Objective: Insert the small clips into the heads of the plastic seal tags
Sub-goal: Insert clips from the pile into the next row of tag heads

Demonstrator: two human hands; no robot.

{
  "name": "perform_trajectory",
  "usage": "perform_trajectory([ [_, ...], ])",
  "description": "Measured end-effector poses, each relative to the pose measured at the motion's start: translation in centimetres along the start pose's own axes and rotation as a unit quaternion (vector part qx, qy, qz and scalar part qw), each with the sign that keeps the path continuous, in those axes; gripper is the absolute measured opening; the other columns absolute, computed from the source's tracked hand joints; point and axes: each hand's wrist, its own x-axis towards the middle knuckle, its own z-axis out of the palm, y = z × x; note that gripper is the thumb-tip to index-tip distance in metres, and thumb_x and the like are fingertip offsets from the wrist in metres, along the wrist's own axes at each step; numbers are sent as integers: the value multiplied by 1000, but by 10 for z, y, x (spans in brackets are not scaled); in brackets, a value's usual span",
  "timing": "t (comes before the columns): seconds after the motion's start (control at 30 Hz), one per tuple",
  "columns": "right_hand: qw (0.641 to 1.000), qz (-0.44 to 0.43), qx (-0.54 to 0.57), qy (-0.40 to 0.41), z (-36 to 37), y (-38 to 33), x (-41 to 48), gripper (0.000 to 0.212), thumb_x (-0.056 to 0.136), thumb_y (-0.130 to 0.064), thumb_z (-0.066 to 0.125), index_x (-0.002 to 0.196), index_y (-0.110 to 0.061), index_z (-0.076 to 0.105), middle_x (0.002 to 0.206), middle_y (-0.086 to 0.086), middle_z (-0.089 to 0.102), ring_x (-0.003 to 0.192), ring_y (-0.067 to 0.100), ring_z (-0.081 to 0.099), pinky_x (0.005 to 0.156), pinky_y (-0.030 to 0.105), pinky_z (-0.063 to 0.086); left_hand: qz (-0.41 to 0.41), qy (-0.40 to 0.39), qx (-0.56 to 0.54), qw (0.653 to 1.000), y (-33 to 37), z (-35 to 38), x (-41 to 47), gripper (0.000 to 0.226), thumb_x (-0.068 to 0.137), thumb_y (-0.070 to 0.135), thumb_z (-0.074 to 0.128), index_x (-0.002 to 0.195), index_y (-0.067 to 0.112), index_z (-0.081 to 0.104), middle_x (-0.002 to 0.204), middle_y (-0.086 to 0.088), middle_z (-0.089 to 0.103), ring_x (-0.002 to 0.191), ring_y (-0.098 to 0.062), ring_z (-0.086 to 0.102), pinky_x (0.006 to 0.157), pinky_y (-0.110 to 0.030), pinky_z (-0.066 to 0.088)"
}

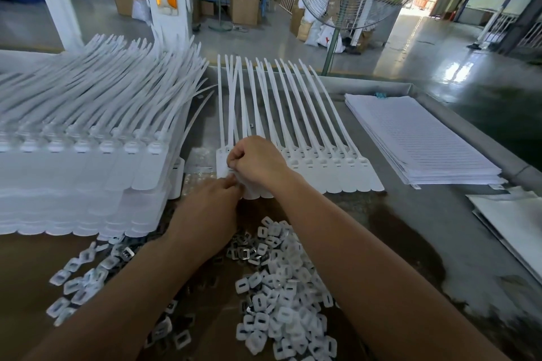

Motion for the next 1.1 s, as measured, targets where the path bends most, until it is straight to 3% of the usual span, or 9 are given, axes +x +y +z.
perform_trajectory([
  [0.13,999,4,-5,50,0,0,0,3,81,-10,64,81,-13,66,95,1,66,79,14,57,51,18,31,-1,1,1,1000,1,1,0,38,88,10,41,121,19,57,126,-1,54,105,-17,51,90,-29,44],
  [0.23,999,13,13,48,-3,1,4,11,77,-14,70,87,-13,65,97,-1,65,78,12,52,53,21,33,0,1,3,1000,1,1,-1,37,88,10,41,120,18,57,127,-1,53,108,-18,51,91,-29,43],
  [0.33,999,10,32,22,-6,3,4,16,78,-17,71,91,-17,63,101,-2,63,84,11,52,66,24,42,-4,-1,3,1000,0,0,-1,35,88,12,42,120,18,57,127,-1,52,110,-18,49,92,-30,42],
  [0.43,992,19,121,-17,-14,5,-4,9,83,-13,66,87,-17,60,100,2,62,94,18,58,86,38,51,-5,-3,4,1000,0,-1,-1,34,89,14,40,119,17,57,125,-2,54,109,-19,50,91,-32,45],
  [0.5,989,3,144,-36,-22,6,-12,5,85,-10,62,85,-15,63,91,-2,62,87,14,60,85,36,52,-8,-3,0,1000,0,-1,-1,36,89,14,40,121,18,56,127,-3,53,111,-20,49,93,-32,44],
  [0.67,995,-45,62,-59,-40,10,-44,4,83,-15,65,82,-18,68,77,-16,61,74,-3,56,68,13,44,-8,4,-11,1000,2,-3,0,41,87,18,35,122,19,56,135,-3,48,116,-20,47,95,-30,39],
  [0.87,984,-64,2,-164,-52,6,-77,13,78,-15,70,91,-17,72,90,-4,70,84,5,62,80,20,50,-12,-12,-33,999,3,-7,1,40,84,29,39,117,22,60,137,-5,46,121,-21,44,97,-29,35],
  [0.97,977,-92,-32,-189,-46,-2,-83,18,78,-18,70,96,-16,72,96,-3,69,89,7,61,83,22,48,-7,-3,-45,999,1,-5,2,28,86,16,47,109,21,63,130,-2,52,115,-16,47,93,-24,36],
  [1.1,967,-129,-99,-195,-32,-6,-87,24,79,-22,70,100,-11,68,94,-1,63,85,12,54,74,23,40,13,9,-50,999,-2,-4,3,27,85,12,53,108,18,64,126,-3,56,115,-15,49,96,-21,33],
])
